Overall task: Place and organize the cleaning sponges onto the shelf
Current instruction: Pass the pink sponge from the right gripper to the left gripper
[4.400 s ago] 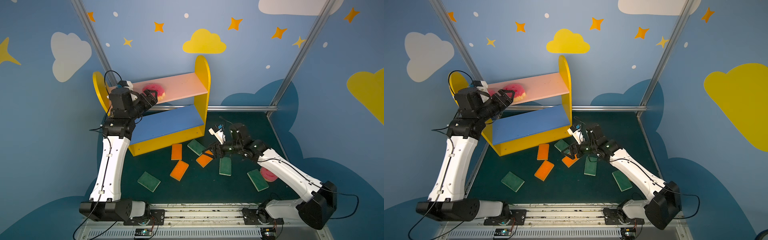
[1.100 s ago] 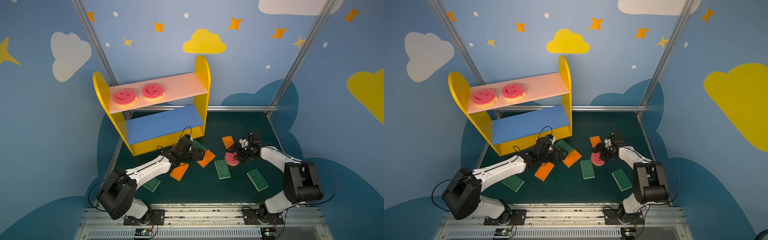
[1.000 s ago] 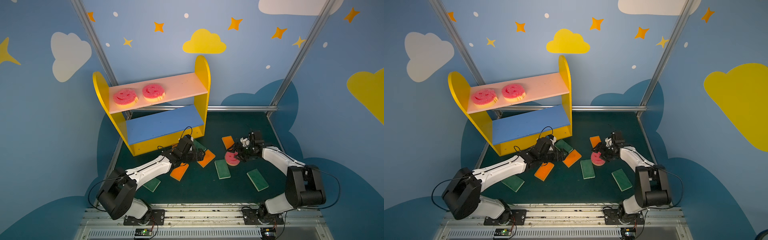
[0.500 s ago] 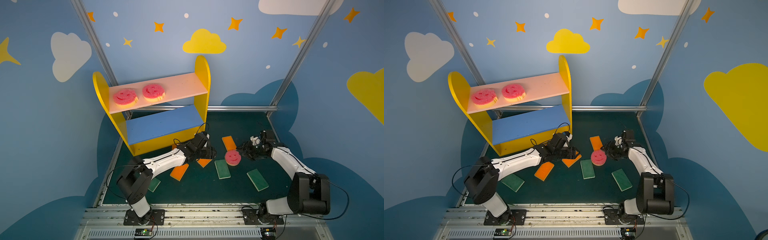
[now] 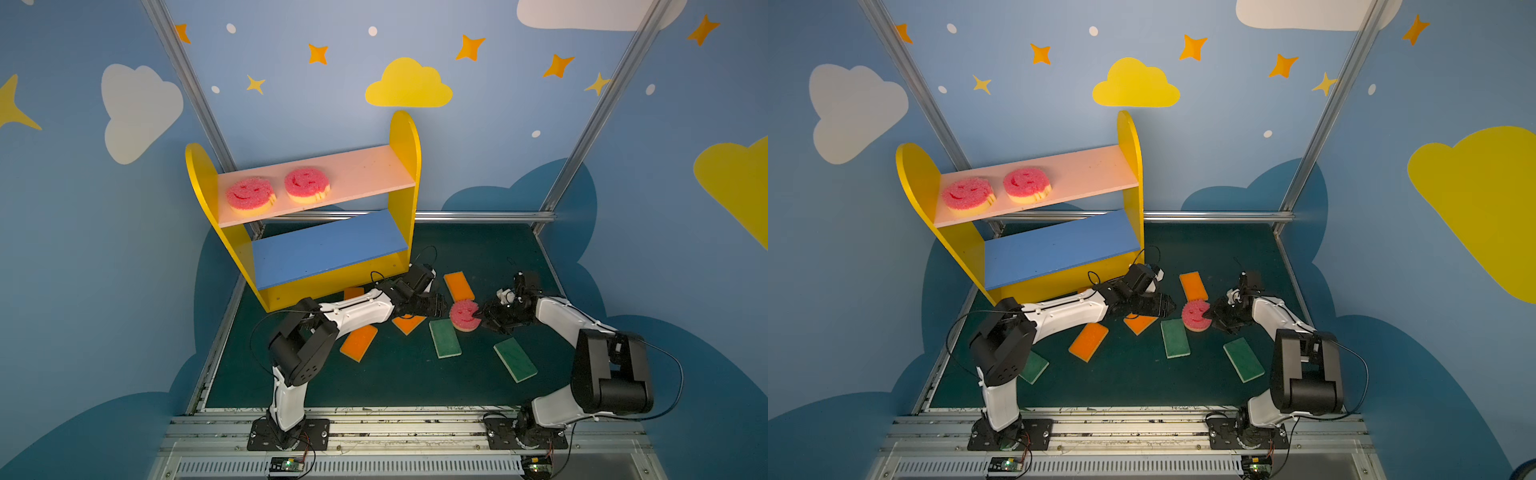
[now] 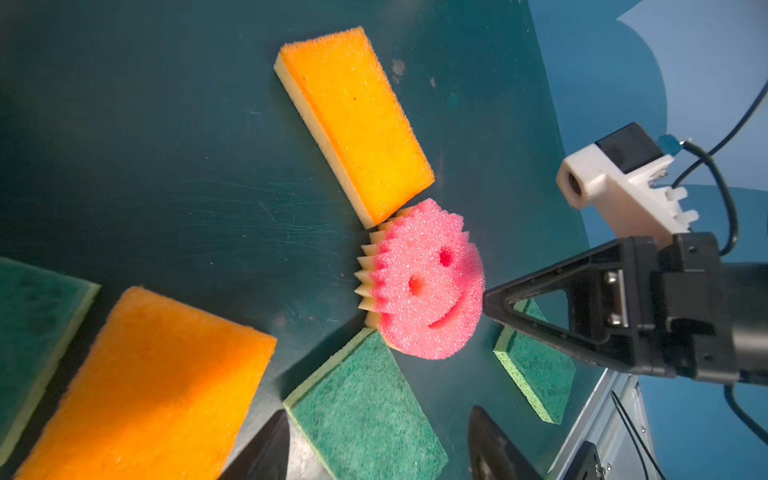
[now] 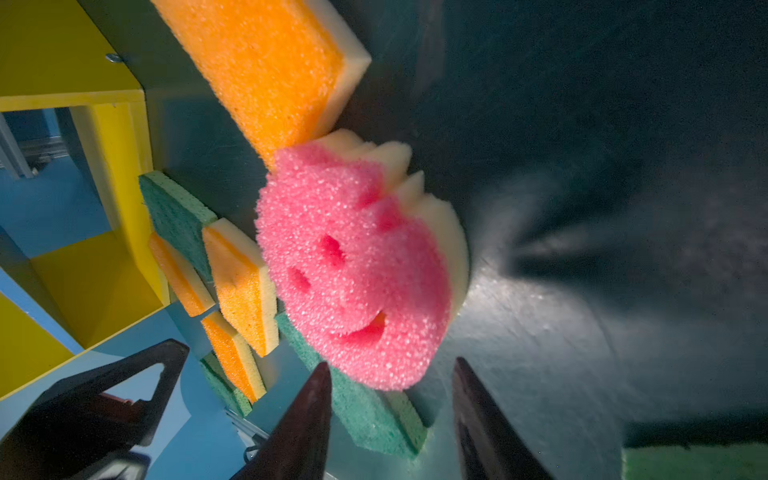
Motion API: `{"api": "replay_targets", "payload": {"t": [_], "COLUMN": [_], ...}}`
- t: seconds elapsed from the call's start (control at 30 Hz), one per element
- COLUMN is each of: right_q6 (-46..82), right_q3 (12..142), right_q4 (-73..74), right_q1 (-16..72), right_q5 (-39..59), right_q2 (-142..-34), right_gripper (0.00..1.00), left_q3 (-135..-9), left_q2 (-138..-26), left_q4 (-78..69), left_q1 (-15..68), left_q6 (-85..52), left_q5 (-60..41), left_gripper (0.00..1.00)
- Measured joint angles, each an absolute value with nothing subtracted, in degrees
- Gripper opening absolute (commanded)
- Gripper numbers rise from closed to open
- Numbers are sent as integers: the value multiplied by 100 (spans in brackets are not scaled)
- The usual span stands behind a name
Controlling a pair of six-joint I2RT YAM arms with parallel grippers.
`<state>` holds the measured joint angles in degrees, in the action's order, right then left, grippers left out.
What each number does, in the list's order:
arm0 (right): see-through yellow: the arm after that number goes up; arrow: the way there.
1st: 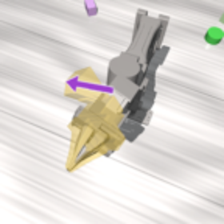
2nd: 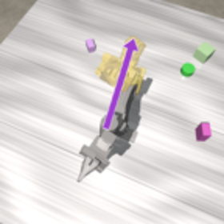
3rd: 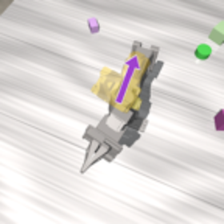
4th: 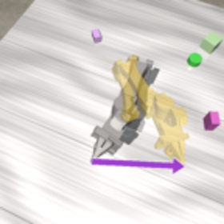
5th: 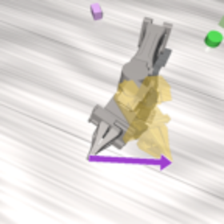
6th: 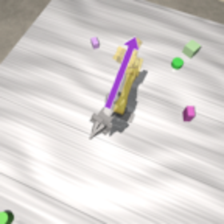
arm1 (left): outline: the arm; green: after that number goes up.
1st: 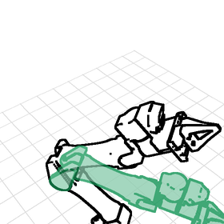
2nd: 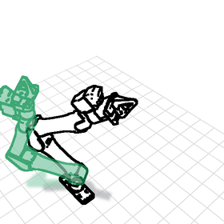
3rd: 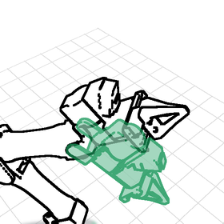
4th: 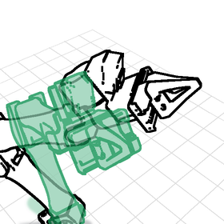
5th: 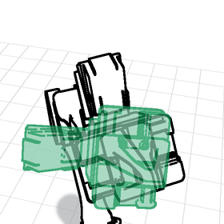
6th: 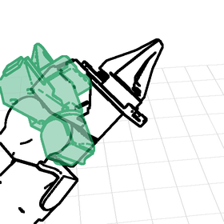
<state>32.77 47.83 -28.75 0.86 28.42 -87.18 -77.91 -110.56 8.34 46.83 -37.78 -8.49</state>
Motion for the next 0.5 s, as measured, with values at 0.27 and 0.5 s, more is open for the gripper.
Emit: {"api": "replay_targets", "payload": {"t": [0.27,0.5], "right_q6": [3269,3273], "right_q3": [4641,4641], "right_q4": [-2628,-2506], "right_q1": [150,152], "right_q5": [2829,2853], "right_q2": [-9028,-9144], "right_gripper": [41,32], "left_q3": [-8525,-8661], "left_q2": [-11745,-11992], "left_q4": [915,1011], "left_q1": [4799,4816], "left_q6": [-3776,-3793], "left_q5": [-989,-1074], "left_gripper": [67,67]}}
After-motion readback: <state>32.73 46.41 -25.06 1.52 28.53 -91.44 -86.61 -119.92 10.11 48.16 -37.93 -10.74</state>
